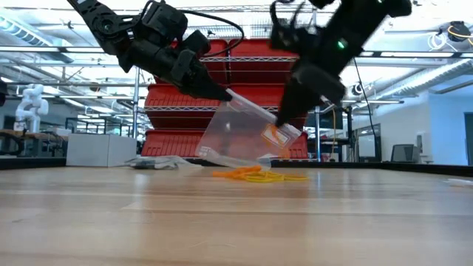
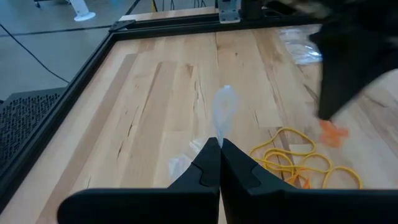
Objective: Sort rubber bands
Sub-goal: Put the orange rubber band into the top right transparent zip bag
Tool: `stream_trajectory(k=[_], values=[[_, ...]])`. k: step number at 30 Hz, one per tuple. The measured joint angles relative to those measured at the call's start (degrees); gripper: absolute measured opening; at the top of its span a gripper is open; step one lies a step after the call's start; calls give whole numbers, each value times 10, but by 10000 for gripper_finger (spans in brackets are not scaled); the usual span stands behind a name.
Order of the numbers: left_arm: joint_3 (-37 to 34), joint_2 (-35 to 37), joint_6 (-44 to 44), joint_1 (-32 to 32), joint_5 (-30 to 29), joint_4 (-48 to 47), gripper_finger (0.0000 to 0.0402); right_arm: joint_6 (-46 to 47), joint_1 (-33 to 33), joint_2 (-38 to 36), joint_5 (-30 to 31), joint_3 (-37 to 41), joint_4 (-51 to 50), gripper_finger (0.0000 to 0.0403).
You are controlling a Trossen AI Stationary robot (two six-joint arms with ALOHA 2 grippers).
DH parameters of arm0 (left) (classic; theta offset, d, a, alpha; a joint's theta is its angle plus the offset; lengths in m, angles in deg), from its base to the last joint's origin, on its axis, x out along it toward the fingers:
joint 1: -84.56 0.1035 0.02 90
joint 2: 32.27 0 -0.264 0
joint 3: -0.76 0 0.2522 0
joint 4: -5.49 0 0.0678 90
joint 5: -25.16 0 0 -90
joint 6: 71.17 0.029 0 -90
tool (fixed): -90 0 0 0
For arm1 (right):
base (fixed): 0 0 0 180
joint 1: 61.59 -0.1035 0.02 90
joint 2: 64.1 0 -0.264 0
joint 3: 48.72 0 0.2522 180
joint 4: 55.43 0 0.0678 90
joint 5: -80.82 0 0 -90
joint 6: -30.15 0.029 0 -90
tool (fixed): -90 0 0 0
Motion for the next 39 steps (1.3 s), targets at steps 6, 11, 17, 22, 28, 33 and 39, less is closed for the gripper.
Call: stream_trajectory(k=[6,11,17,22,28,33,39], values=[[0,0,0,0,0,0,0,32,-11,-2,21,19,-13,0],[0,0,0,0,0,0,0,3,-12,-26,75,1,-12,0],[0,0,0,0,0,0,0,-86,-10,-57,172,-23,-15,0],[0,0,0,0,0,0,0,-146,8,-69,194,-37,-25,0],[0,0,0,0,0,0,0,-188,36,-69,198,-40,-34,0],[0,0,0,0,0,0,0,-222,46,-69,223,-40,-35,0],[0,0,0,0,0,0,0,-232,50,-69,221,-40,-34,0]])
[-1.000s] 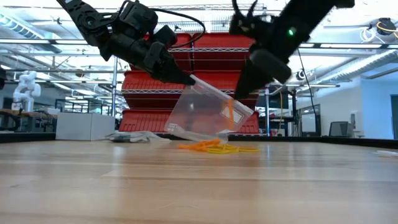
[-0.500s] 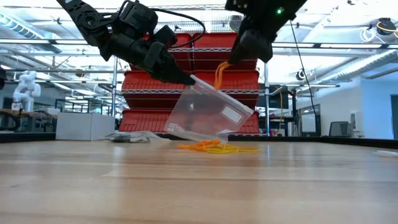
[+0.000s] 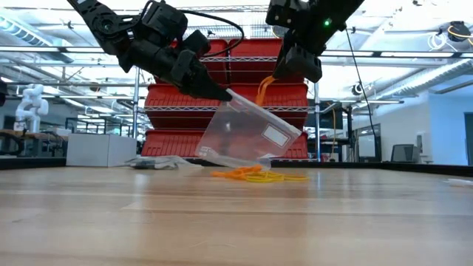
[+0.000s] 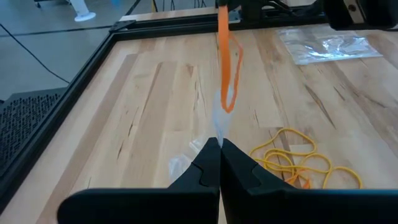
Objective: Sort rubber bands
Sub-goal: Put the orange rubber band into the top right transparent zip bag
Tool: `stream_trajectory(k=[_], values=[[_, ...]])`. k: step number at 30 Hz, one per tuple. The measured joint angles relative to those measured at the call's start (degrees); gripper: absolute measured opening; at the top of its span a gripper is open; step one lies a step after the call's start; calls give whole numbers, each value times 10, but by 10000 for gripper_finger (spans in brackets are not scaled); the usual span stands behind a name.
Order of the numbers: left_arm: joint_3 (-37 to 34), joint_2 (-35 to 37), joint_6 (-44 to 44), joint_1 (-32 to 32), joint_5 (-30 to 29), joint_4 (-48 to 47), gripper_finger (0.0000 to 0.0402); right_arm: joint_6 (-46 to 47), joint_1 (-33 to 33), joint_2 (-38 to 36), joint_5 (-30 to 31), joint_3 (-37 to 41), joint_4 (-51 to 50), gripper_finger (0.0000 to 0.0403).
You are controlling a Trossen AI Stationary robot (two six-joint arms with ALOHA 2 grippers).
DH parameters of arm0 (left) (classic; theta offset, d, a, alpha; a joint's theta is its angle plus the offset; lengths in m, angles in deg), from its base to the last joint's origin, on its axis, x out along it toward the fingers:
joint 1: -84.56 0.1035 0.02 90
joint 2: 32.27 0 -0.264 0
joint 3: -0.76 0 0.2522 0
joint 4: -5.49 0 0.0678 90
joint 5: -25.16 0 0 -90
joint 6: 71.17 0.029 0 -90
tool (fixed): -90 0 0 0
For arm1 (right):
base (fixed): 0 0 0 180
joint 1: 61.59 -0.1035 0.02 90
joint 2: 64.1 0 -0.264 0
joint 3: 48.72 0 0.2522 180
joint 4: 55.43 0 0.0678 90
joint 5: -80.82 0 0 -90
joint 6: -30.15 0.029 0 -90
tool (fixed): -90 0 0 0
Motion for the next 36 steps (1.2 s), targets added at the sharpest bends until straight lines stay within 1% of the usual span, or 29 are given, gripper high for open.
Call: stream_trajectory(k=[5,11,21,28,33,36], values=[[0,0,0,0,0,0,0,0,0,0,-4,0,0,0],[0,0,0,0,0,2,0,0,8,0,-34,0,0,0],[0,0,-2,0,0,6,0,-4,26,0,-52,0,0,0],[0,0,-4,0,0,6,0,12,26,6,-109,0,-2,0],[0,0,-5,-1,0,11,0,15,33,19,-136,0,0,0],[0,0,-5,-1,0,11,0,14,42,28,-139,0,0,0]])
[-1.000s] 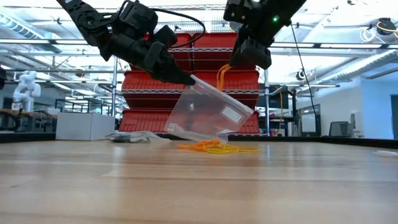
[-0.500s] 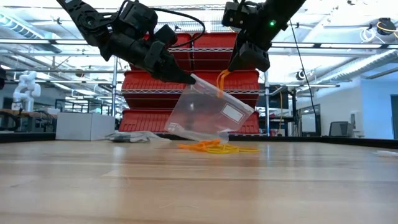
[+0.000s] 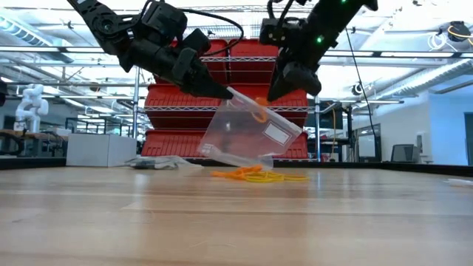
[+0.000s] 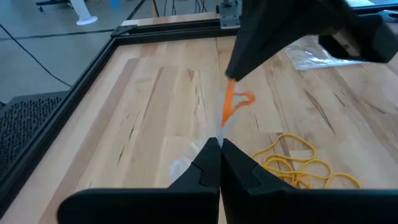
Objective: Sort rubber bands
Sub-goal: Put the orange rubber band into the top right transparent zip bag
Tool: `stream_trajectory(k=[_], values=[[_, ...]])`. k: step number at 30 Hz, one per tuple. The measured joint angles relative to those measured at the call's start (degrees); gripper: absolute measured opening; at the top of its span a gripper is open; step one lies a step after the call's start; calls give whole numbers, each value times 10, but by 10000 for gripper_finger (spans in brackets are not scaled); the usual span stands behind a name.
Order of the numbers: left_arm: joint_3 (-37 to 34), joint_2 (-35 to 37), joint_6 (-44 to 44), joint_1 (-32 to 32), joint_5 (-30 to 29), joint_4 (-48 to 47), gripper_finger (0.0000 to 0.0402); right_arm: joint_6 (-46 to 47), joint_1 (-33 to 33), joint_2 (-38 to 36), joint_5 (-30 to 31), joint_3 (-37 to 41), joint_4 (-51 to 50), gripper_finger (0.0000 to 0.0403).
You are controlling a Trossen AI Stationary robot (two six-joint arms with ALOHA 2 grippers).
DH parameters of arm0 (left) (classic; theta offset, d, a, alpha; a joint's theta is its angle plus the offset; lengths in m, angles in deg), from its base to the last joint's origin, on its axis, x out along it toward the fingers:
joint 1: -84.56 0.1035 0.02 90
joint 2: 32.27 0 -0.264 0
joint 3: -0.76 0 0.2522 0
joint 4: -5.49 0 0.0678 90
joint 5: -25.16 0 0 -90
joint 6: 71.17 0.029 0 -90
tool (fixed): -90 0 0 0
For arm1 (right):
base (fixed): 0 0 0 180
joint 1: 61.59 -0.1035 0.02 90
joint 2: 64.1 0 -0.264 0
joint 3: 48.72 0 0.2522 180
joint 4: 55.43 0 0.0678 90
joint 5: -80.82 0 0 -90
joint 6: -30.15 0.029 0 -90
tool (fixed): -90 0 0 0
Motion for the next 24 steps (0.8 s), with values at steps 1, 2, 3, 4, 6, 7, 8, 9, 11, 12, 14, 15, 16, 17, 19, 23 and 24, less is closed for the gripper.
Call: stream_trajectory(k=[1,2,3,4,6,7,8,9,11,12,14,15,16,17,19,23,24], values=[[0,0,0,-1,0,0,0,0,3,2,-3,0,0,0],[0,0,0,-1,0,1,0,0,6,4,-13,0,0,0],[0,0,0,-2,0,0,0,1,10,5,-25,0,1,0],[0,0,0,-3,0,1,0,3,13,5,-37,0,4,0],[0,0,0,-5,0,2,0,6,18,5,-53,0,14,0],[0,0,0,-6,0,2,0,7,19,5,-61,0,18,0],[0,0,0,-6,0,2,0,7,19,5,-68,0,22,0],[0,0,0,-6,0,2,0,7,19,5,-76,0,29,0],[0,0,0,-6,0,3,0,8,19,5,-98,0,41,0],[0,0,0,-6,0,3,0,12,20,5,-108,0,43,0],[0,0,0,-6,0,5,0,25,25,5,-119,0,43,0],[0,0,0,-6,0,5,0,33,29,5,-118,0,44,0],[0,0,0,-6,0,5,0,40,34,5,-118,0,44,0],[0,0,0,-6,0,5,0,46,39,5,-117,0,45,0],[0,0,0,-6,0,5,0,53,48,5,-117,0,54,3],[0,0,0,-6,0,5,0,61,53,5,-116,0,56,30],[0,0,1,-6,0,5,0,61,53,5,-117,0,56,40]])
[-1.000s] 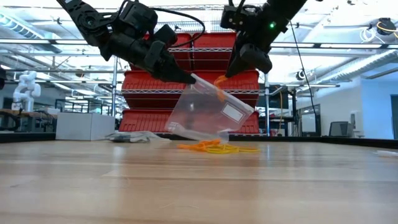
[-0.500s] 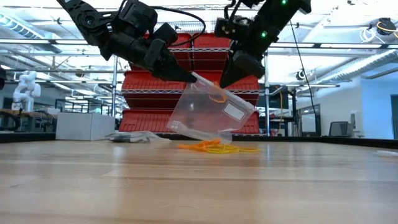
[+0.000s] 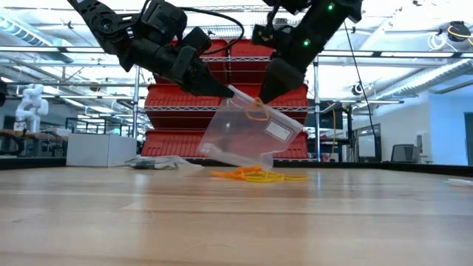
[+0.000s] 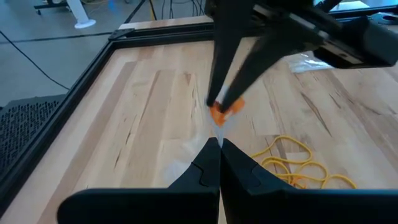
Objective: Sort rubber bands
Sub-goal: Put the orange rubber band into the top right transparent zip bag
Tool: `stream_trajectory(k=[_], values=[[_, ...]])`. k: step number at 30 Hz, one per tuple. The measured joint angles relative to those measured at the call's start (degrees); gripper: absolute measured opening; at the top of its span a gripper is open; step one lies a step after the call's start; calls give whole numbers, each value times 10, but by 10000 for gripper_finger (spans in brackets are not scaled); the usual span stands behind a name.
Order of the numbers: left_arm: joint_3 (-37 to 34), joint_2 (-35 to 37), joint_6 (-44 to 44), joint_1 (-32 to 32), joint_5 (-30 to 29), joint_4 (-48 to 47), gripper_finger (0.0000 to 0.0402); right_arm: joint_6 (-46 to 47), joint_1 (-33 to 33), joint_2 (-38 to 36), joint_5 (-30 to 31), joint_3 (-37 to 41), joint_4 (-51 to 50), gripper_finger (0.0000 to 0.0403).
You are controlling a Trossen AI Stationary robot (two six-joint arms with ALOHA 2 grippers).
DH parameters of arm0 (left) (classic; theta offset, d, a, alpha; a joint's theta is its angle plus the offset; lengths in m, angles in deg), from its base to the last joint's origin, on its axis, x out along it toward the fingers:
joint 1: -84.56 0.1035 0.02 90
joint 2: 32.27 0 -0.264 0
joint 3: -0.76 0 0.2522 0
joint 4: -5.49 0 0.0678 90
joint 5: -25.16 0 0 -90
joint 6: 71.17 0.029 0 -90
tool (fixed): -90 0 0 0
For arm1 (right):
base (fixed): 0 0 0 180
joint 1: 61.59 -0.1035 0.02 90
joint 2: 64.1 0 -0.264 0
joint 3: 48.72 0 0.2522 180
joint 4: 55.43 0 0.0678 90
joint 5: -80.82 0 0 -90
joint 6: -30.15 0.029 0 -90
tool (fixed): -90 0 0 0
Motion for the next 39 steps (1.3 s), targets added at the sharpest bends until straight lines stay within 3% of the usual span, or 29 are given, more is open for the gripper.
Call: stream_trajectory(k=[5,13,17,19,21,27,31,39], values=[[0,0,2,2,0,3,0,16,-9,-12,1,-14,-18,99],[0,0,1,0,0,12,0,55,-31,-44,-3,-143,-150,180],[0,0,5,0,0,8,0,103,-36,-52,-117,-183,-185,196],[0,0,28,1,0,1,0,128,-36,-46,-176,-175,-187,198],[0,0,41,5,1,-8,0,151,-40,-35,-195,-150,-176,198],[0,0,39,29,74,-16,0,177,-47,8,-197,-37,-72,198],[0,0,40,36,78,-15,0,179,-47,37,-189,17,12,198],[0,0,50,37,79,-16,0,153,-47,91,-190,30,62,190]])
